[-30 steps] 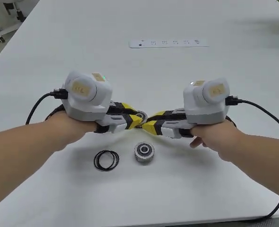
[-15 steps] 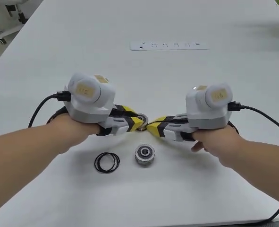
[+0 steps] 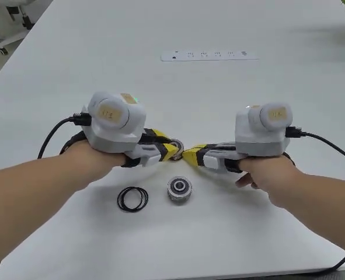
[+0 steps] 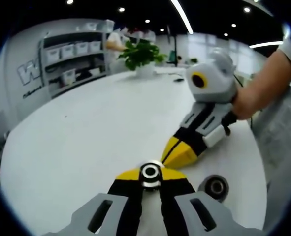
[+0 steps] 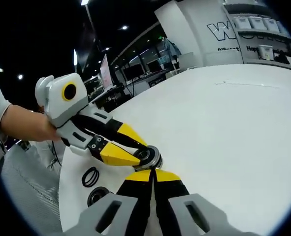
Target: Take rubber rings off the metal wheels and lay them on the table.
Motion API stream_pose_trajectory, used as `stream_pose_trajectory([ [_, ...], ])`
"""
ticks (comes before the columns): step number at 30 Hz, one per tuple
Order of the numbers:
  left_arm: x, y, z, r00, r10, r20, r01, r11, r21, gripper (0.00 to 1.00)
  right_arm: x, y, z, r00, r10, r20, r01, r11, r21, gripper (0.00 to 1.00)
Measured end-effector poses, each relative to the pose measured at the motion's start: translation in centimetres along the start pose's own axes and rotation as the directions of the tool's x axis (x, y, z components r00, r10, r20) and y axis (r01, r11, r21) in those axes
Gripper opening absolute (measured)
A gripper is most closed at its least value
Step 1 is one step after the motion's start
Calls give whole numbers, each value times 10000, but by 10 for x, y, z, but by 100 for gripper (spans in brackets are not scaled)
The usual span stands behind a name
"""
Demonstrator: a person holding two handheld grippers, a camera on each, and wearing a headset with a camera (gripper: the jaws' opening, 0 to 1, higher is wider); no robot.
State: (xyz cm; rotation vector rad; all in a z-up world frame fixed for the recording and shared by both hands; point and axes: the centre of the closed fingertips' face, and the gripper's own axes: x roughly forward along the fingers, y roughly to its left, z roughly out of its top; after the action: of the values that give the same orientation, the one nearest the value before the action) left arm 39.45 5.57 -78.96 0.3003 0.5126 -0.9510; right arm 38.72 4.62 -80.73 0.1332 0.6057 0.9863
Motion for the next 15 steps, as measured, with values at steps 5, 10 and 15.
stream_pose_trajectory([
  [5,-1,-3,0,10000,30,-13,-30,10000,65,12,-4,-6,4,9997,-147,219,138,9991,408,0],
  [10,-1,-3,0,10000,92,-12,-92,9999,137,12,-6,-5,14,9978,-134,646,66,9944,1053,0],
  [15,-1,-3,0,9998,202,-55,-201,9995,260,12,-6,0,17,9971,-104,753,13,9929,1189,0],
])
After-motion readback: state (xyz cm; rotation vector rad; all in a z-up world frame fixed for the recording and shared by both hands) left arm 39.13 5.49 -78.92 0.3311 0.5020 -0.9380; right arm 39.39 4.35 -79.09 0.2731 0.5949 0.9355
